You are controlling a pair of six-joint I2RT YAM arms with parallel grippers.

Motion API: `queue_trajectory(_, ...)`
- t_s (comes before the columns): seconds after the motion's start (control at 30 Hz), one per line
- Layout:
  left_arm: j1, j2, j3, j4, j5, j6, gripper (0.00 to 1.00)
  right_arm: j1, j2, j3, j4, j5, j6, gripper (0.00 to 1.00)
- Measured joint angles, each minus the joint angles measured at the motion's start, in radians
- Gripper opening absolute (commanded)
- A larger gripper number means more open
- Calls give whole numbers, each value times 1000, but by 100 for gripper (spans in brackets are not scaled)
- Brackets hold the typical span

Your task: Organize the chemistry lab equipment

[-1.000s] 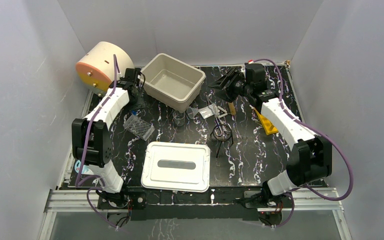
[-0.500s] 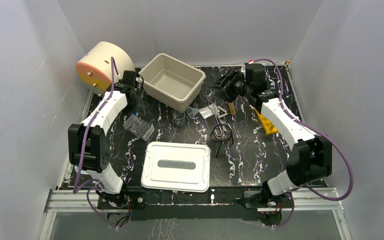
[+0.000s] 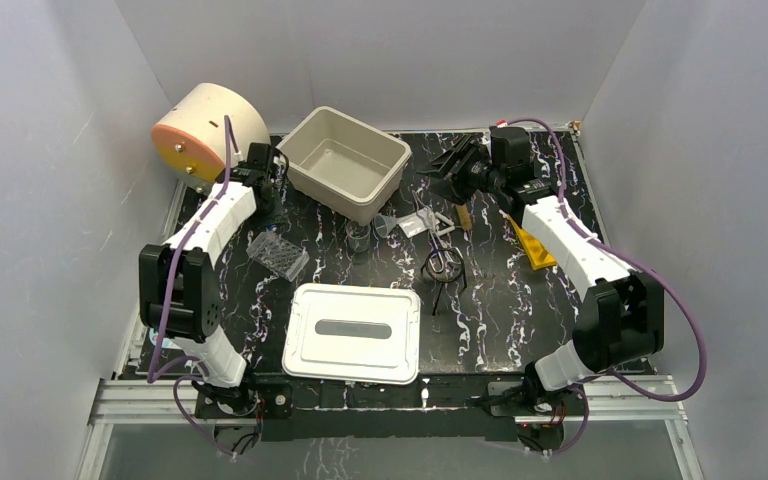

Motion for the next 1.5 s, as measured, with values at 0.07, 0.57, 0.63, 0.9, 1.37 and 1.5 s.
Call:
queue_trajectory(0.07, 0, 7, 0, 1, -2, 1, 28, 0, 0, 0, 1, 0, 2, 63)
queue_trajectory(0.57, 0, 43, 0, 24, -23, 6, 18, 0, 0, 0, 2, 0, 4, 63)
queue_trajectory(0.63, 0, 44, 0, 27, -29, 8, 17, 0, 0, 0, 2, 0, 4, 63)
queue_trajectory(0.9, 2, 45, 8, 30, -46, 14, 17, 0, 0, 0, 2, 0, 4, 63)
queue_trajectory(1.37, 8, 77, 38, 42, -46, 18, 20, 0, 0, 0, 2, 0, 5, 63)
queue_trajectory(1.5, 8, 78, 38, 45, -45, 20, 23, 0, 0, 0, 3, 0, 5, 63)
